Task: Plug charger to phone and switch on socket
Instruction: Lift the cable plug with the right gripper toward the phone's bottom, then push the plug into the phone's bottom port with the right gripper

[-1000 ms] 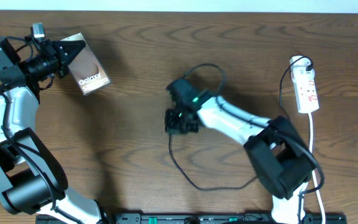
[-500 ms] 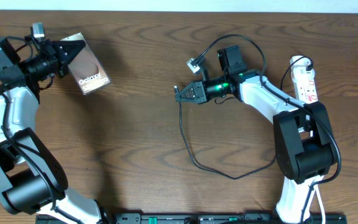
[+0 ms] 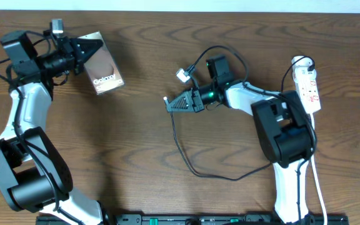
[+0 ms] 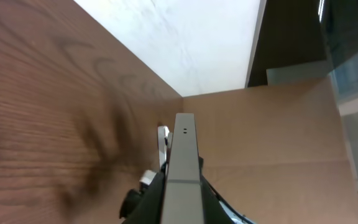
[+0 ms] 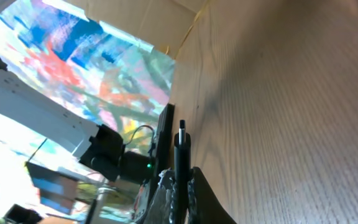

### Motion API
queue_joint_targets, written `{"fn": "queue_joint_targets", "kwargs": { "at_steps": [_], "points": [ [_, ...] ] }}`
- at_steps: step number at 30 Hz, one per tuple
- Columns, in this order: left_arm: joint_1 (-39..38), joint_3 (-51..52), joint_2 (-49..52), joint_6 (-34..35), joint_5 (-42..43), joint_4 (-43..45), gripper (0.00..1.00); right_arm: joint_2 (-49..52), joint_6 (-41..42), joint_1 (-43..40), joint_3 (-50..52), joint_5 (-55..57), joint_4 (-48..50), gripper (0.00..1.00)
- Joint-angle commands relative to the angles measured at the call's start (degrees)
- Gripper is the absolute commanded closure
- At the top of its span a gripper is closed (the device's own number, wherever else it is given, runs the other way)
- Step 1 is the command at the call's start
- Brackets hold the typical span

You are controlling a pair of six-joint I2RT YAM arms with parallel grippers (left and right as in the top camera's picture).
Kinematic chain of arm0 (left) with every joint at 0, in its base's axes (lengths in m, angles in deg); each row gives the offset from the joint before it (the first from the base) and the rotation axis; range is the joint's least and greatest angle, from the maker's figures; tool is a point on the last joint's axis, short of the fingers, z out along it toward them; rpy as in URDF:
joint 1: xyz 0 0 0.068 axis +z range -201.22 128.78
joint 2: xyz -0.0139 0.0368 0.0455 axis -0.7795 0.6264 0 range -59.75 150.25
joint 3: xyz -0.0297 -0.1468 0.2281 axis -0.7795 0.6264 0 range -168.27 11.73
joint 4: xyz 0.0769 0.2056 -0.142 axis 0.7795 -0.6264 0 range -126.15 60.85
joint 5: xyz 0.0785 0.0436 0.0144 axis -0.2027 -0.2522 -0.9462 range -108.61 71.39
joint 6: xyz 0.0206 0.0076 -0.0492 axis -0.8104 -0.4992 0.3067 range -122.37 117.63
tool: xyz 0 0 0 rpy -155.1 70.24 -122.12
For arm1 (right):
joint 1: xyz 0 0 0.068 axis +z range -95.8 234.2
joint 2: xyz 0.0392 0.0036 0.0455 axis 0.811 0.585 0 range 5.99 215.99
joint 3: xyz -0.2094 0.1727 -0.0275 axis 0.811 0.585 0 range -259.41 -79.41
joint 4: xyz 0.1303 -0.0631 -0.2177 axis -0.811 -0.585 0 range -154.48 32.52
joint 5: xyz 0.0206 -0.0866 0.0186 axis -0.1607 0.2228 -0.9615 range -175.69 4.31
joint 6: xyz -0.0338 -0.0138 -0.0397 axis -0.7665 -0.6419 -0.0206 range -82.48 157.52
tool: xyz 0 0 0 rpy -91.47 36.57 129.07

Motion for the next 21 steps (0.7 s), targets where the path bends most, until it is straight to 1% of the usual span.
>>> {"fn": "queue_joint_targets", "kwargs": {
  "at_steps": [1, 5, 6, 9, 12, 13, 18, 21],
  "points": [
    [-1.2, -0.3, -0.9, -0.6, 1.2, 1.3, 0.93, 0.3, 4.5, 1.1, -0.2, -3.9, 1.7, 0.99],
    [-3.2, -0.3, -0.9, -2.5, 1.2, 1.5, 0.92, 0.3, 13.8, 2.4, -0.2, -3.9, 10.8, 0.99],
    [-4.0, -0.3, -0.9, -3.3, 1.2, 1.5, 0.93, 0.3, 18.0, 3.1, -0.2, -3.9, 15.4, 0.99],
    [-5.6, -0.3, -0.9, -4.9, 1.2, 1.9, 0.92, 0.3, 24.3, 4.3, -0.2, -3.9, 23.2, 0.99],
    [-7.2, -0.3, -0.9, -4.8, 1.2, 5.2, 0.93, 0.3, 29.8, 5.7, -0.2, -3.9, 30.7, 0.99],
    [-8.0, -0.3, -0.9, -4.8, 1.2, 7.1, 0.93, 0.3, 32.8, 6.4, -0.2, -3.9, 34.6, 0.99],
    [-9.5, -0.3, -0.9, -4.3, -1.3, 8.9, 0.92, 0.3, 40.9, 7.5, -0.2, -3.5, 43.9, 0.99],
    [-9.9, -0.3, -0.9, -4.3, -2.3, 8.9, 0.93, 0.3, 42.5, 7.4, -0.2, -3.1, 46.1, 0.99]
  ]
}}
